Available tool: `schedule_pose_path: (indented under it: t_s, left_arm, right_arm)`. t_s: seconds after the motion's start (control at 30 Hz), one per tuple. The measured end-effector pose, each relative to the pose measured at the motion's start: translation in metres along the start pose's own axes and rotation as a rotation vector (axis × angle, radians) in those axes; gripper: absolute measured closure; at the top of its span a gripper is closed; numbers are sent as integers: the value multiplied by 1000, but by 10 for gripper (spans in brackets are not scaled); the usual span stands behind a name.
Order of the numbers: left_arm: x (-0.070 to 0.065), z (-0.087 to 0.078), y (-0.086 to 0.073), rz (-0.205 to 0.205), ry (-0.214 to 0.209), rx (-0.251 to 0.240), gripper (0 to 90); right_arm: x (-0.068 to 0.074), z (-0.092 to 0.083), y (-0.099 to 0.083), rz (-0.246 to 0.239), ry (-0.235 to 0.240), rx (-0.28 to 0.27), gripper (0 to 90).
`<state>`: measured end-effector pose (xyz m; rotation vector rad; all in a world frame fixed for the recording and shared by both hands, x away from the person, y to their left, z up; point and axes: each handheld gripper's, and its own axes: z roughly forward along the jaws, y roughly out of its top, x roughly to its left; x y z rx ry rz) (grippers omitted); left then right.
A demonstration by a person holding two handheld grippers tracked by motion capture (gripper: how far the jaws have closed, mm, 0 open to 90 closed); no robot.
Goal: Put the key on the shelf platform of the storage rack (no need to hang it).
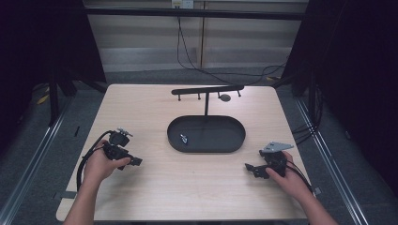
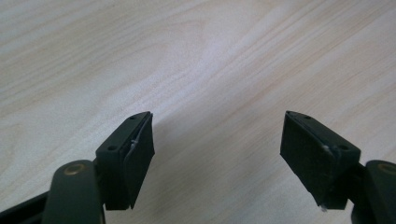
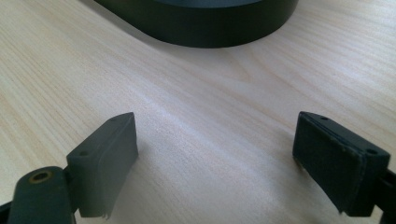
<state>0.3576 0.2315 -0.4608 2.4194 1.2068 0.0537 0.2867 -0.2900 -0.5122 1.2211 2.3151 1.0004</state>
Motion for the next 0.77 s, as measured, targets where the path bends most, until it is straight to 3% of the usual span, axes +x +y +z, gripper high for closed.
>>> schedule_pose_path:
  t_s: [0.37, 0.77]
  left_arm:
    - [3, 4, -10, -6, 7, 1, 258]
    - [5, 9, -22, 31, 41, -5, 240]
  right_arm:
    - [0, 0, 0, 0, 0, 0, 134]
    - [0, 0, 0, 0, 0, 0, 134]
